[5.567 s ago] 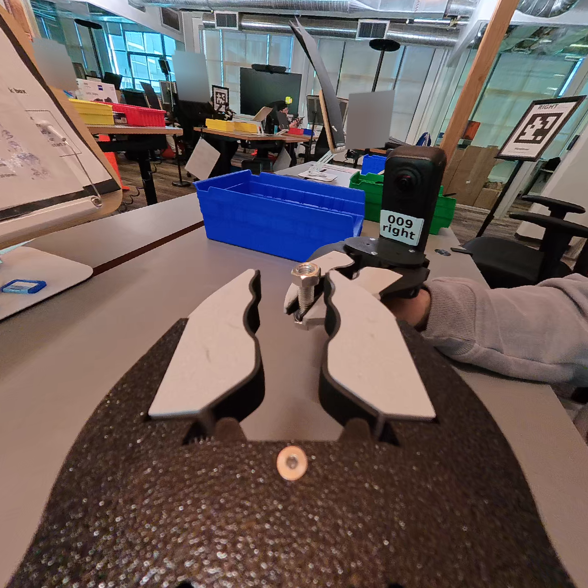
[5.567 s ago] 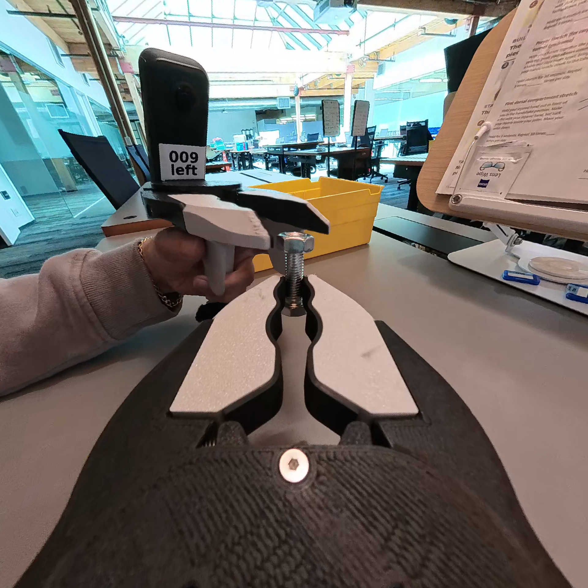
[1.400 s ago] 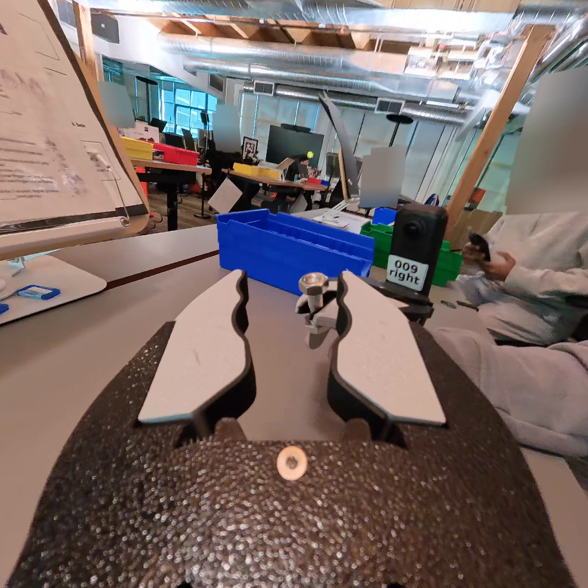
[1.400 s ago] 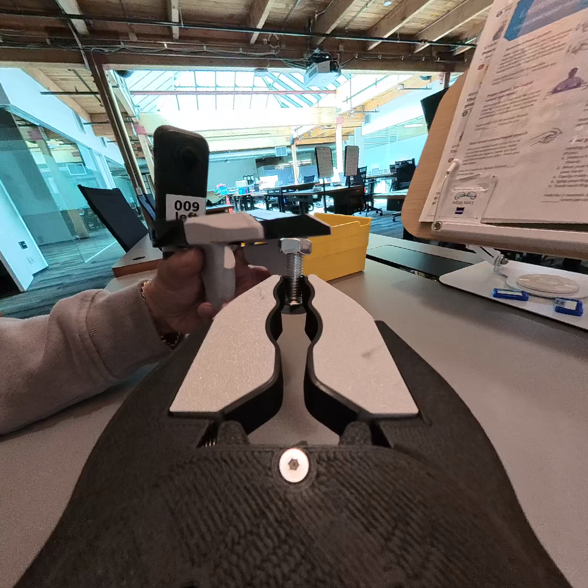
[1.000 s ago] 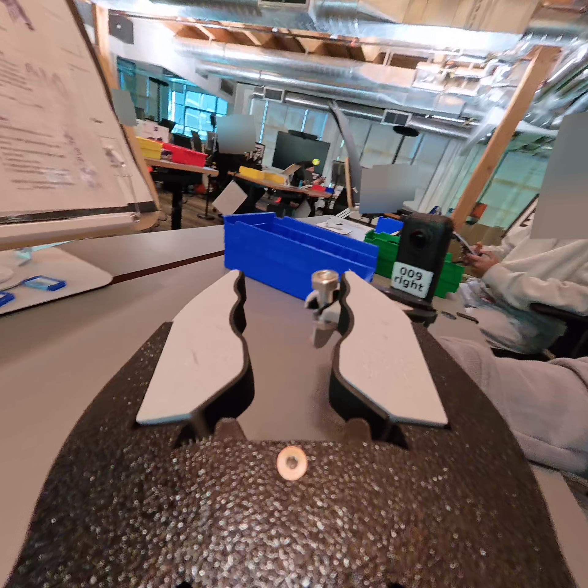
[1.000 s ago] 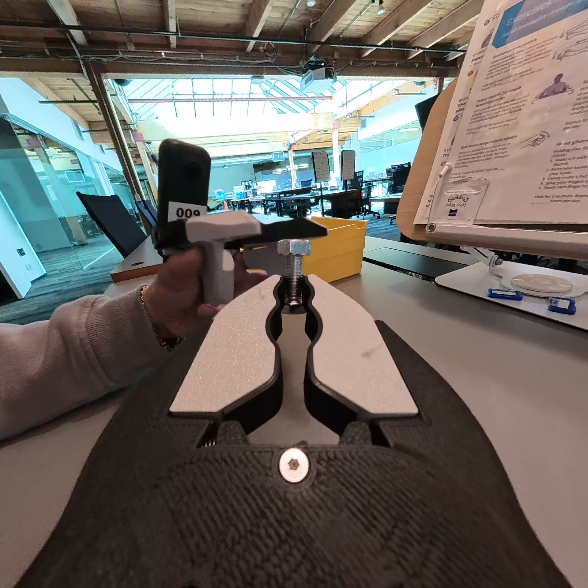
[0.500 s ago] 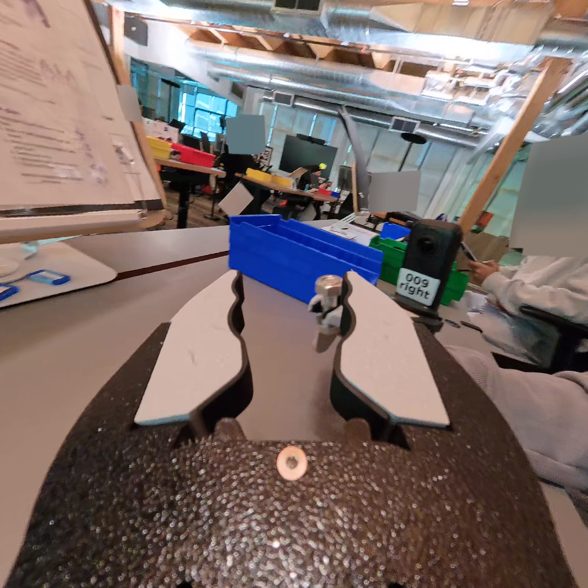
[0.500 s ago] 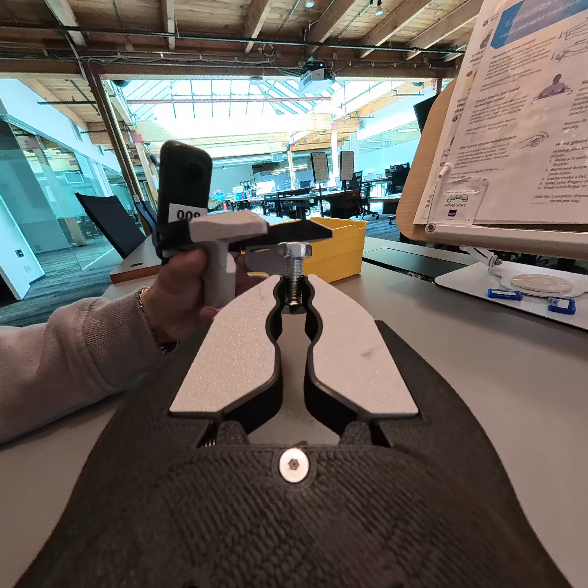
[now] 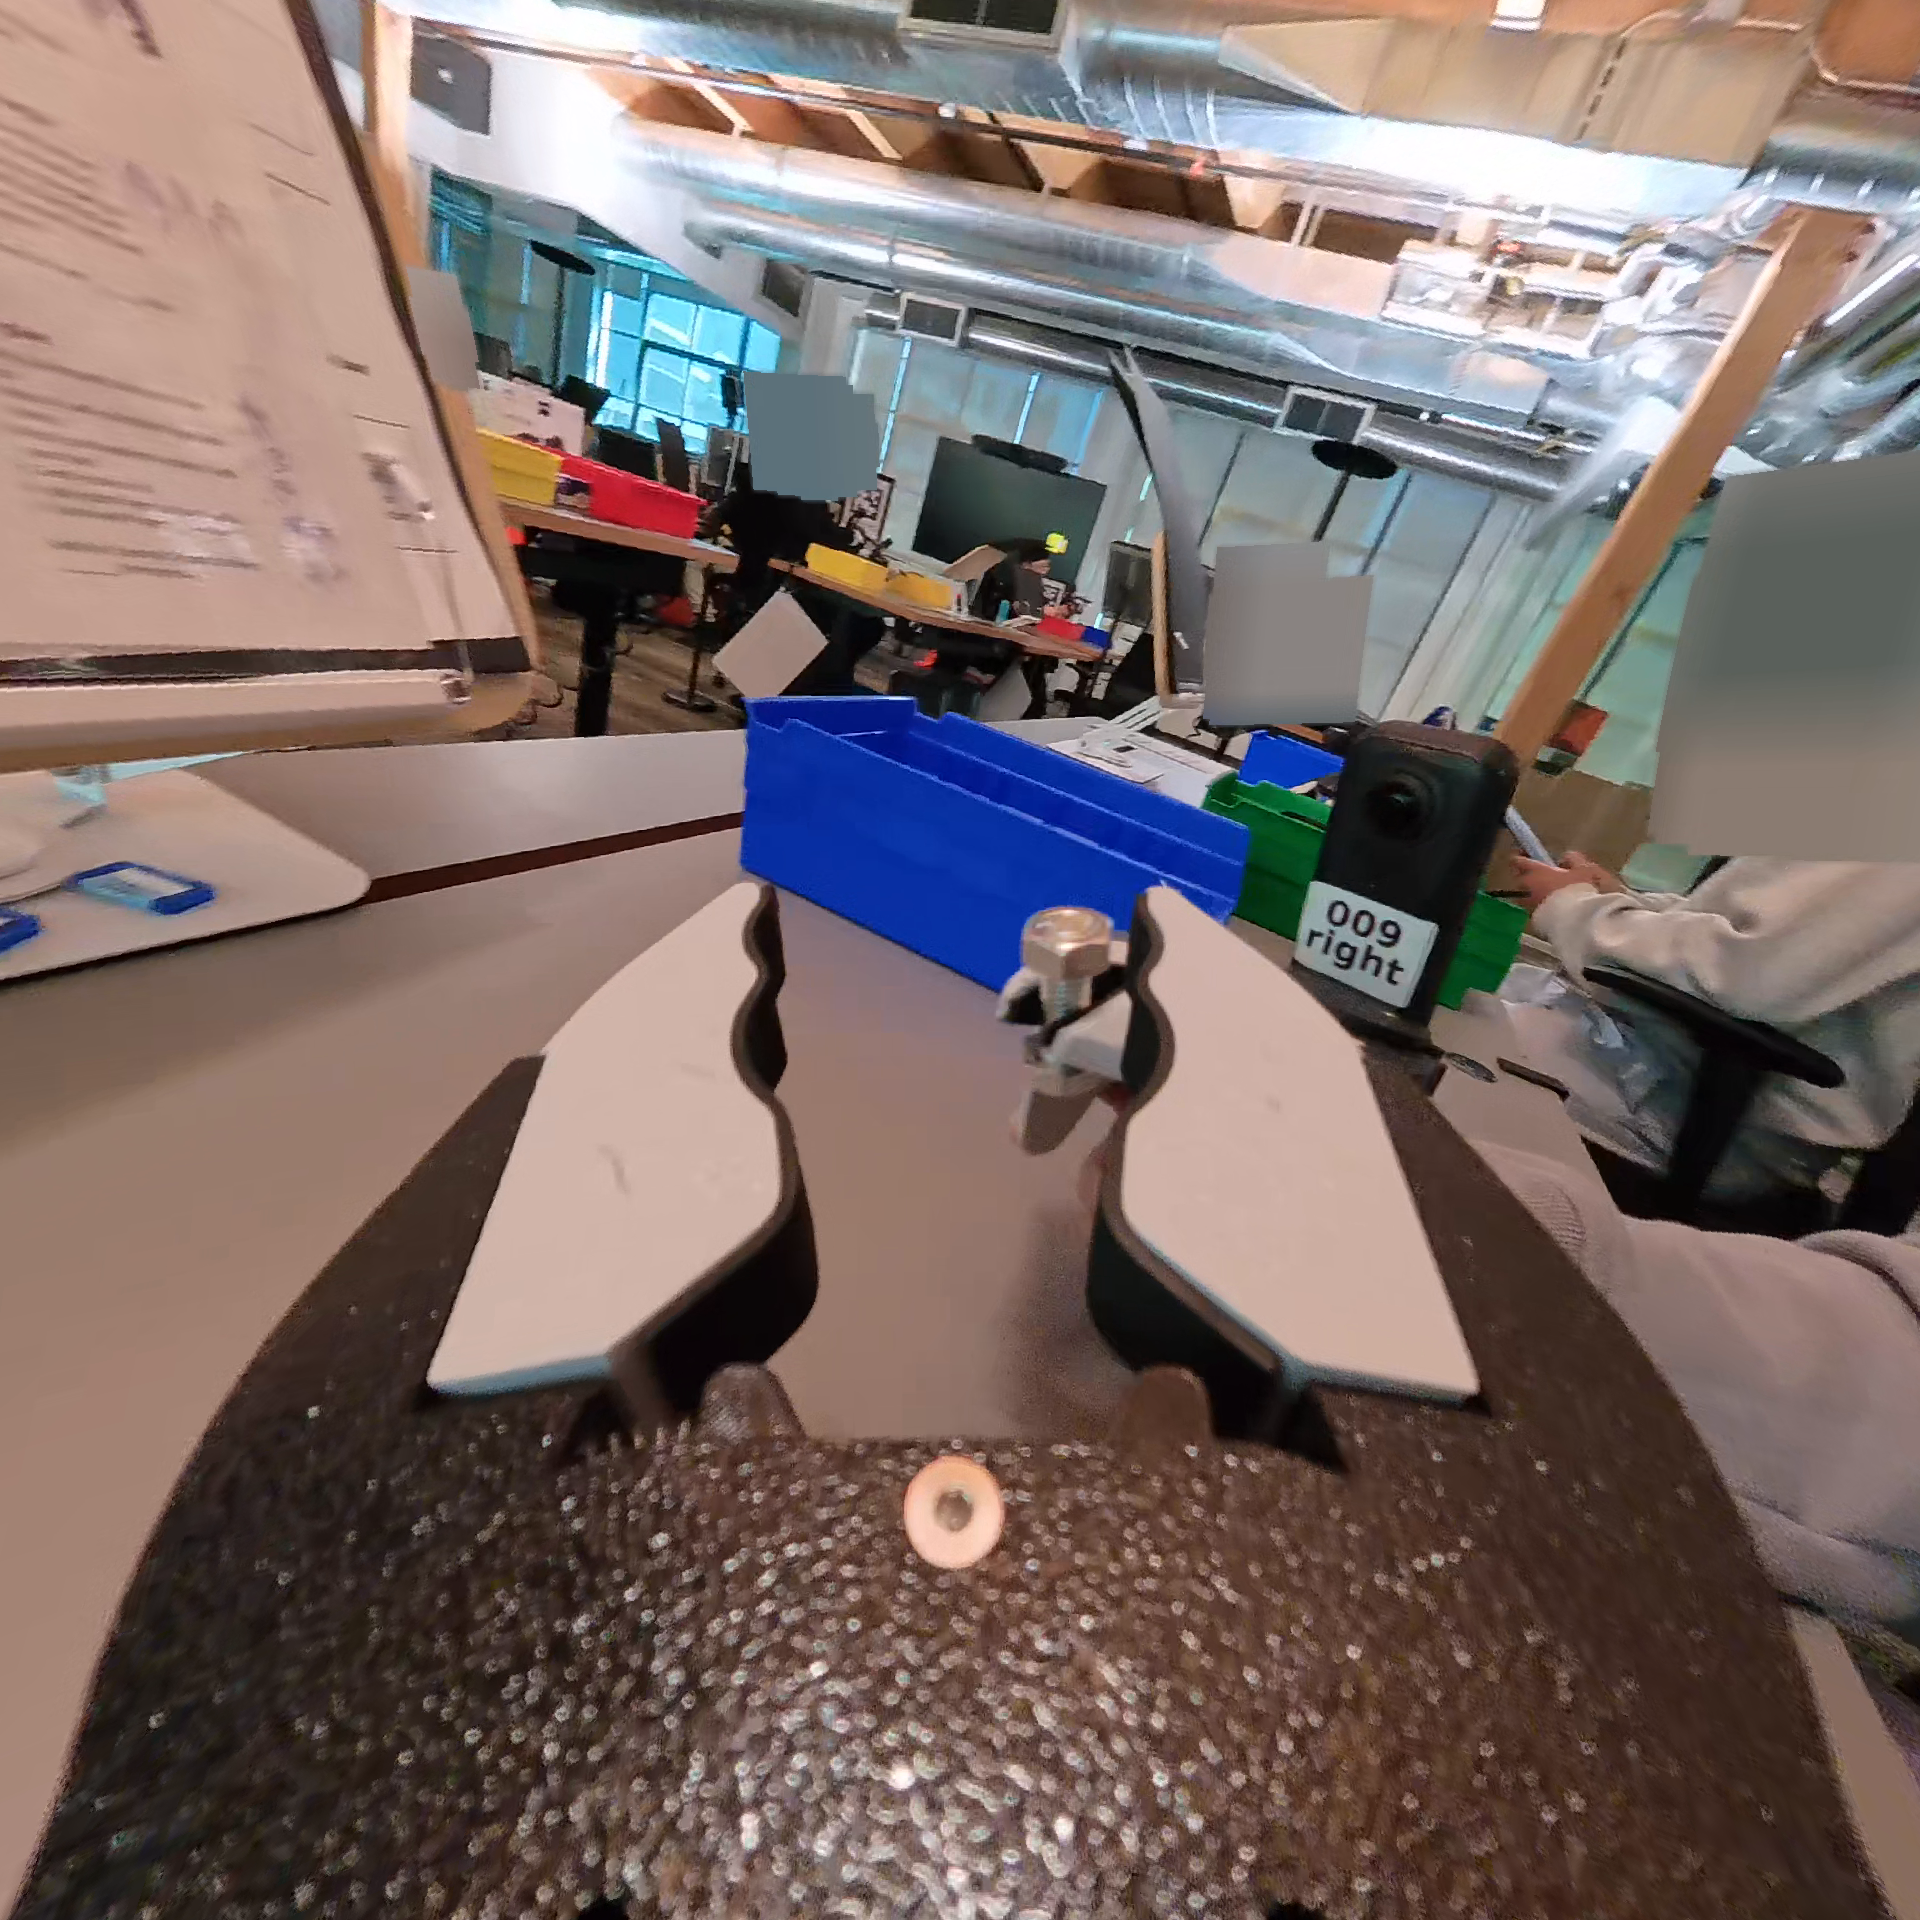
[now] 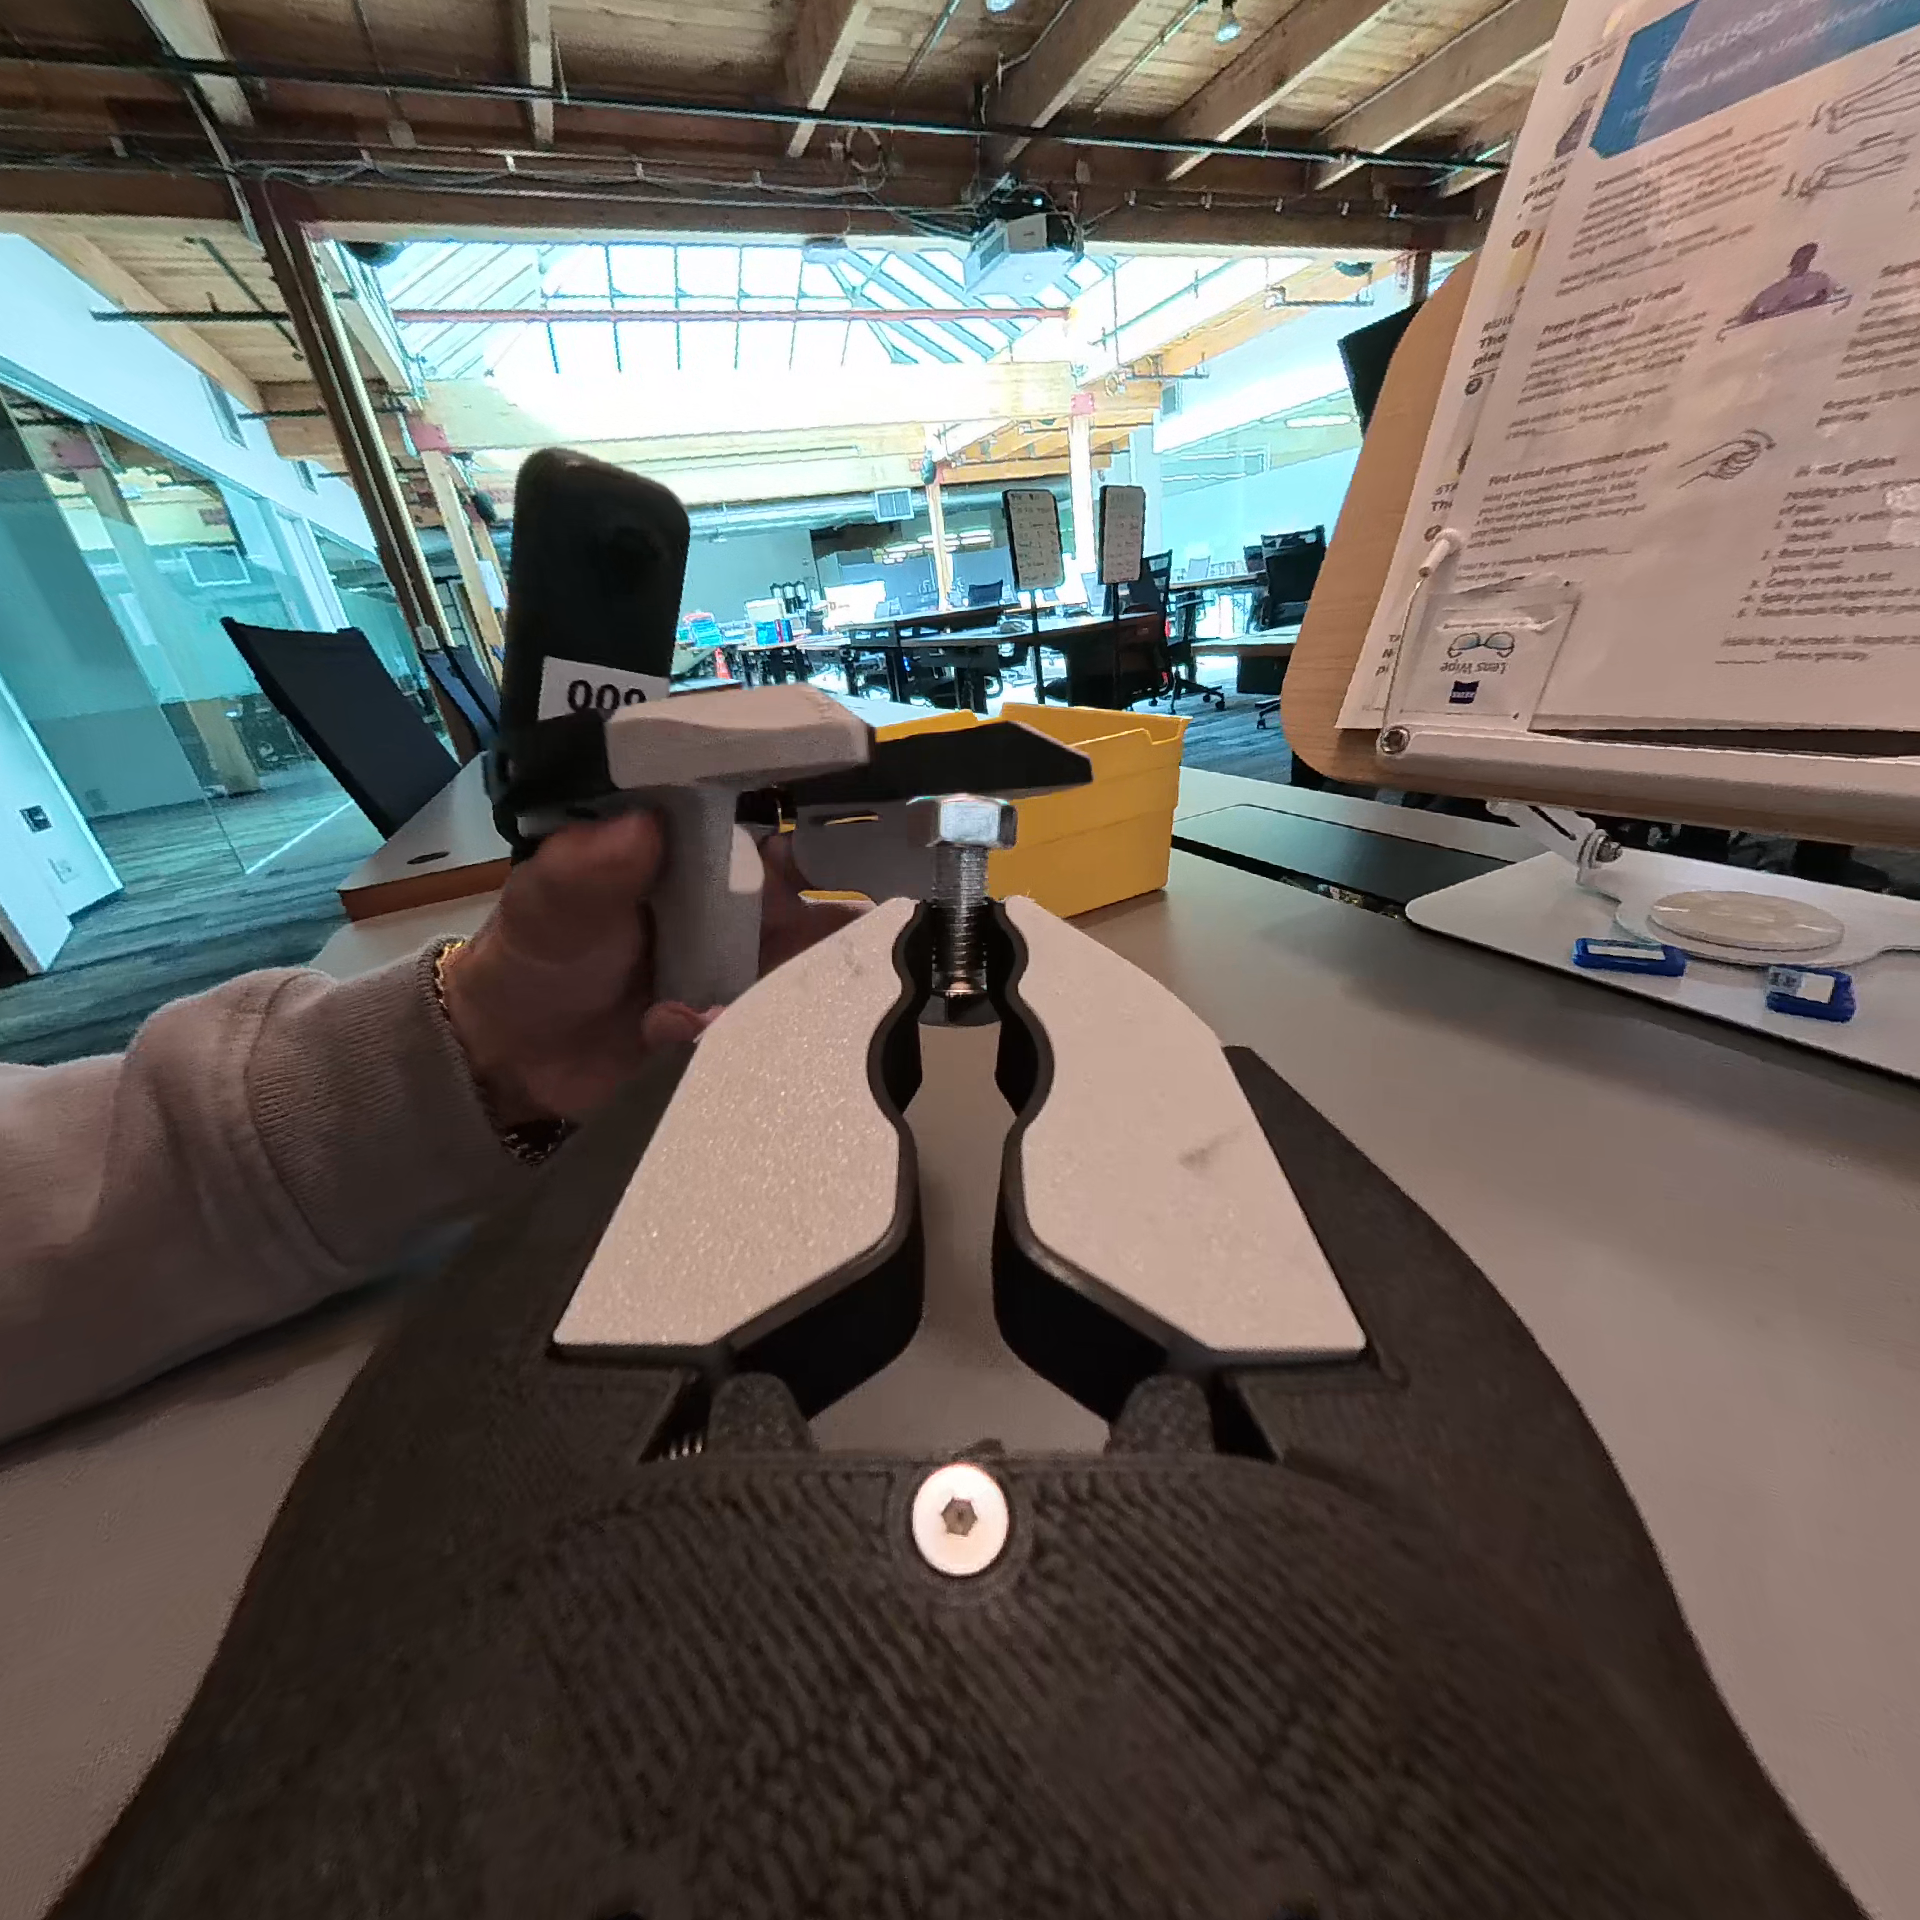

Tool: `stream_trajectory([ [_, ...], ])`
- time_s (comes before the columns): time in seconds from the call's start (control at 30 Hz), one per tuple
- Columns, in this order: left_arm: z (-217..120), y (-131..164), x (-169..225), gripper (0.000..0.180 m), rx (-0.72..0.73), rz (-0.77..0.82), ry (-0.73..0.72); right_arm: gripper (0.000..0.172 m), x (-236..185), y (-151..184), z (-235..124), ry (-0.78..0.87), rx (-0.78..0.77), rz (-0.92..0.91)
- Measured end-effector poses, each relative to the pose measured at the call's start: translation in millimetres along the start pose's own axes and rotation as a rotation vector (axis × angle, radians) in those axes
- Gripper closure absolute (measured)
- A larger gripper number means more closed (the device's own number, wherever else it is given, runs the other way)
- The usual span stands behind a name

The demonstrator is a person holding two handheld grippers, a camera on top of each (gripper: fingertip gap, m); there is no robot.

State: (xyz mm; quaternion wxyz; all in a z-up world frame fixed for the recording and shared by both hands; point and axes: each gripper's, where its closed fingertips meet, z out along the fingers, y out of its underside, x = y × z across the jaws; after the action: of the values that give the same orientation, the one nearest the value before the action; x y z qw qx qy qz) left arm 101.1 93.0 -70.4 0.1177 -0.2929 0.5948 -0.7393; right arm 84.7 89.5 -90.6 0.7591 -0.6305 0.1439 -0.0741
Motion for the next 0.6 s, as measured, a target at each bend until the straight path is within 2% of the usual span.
stream_trajectory([
  [0.1, 5, 10, -1, 0.118, -0.045, 0.025, -0.025, 0.162, -3, -1, 1, -0.009, 0.006, 0.0],
  [0.2, 2, 13, -12, 0.11, -0.064, 0.014, -0.055, 0.162, 2, 1, 0, 0.013, -0.009, -0.003],
  [0.3, -6, 14, -31, 0.12, -0.071, 0.048, -0.152, 0.162, 6, -4, -4, 0.014, 0.023, 0.028],
  [0.47, -4, -1, -10, 0.116, 0.009, -0.008, -0.045, 0.162, 5, -1, -2, 0.017, 0.006, 0.013],
  [0.6, 5, 11, -7, 0.114, -0.045, 0.019, -0.05, 0.162, 0, 1, 1, 0.004, -0.001, 0.005],
])
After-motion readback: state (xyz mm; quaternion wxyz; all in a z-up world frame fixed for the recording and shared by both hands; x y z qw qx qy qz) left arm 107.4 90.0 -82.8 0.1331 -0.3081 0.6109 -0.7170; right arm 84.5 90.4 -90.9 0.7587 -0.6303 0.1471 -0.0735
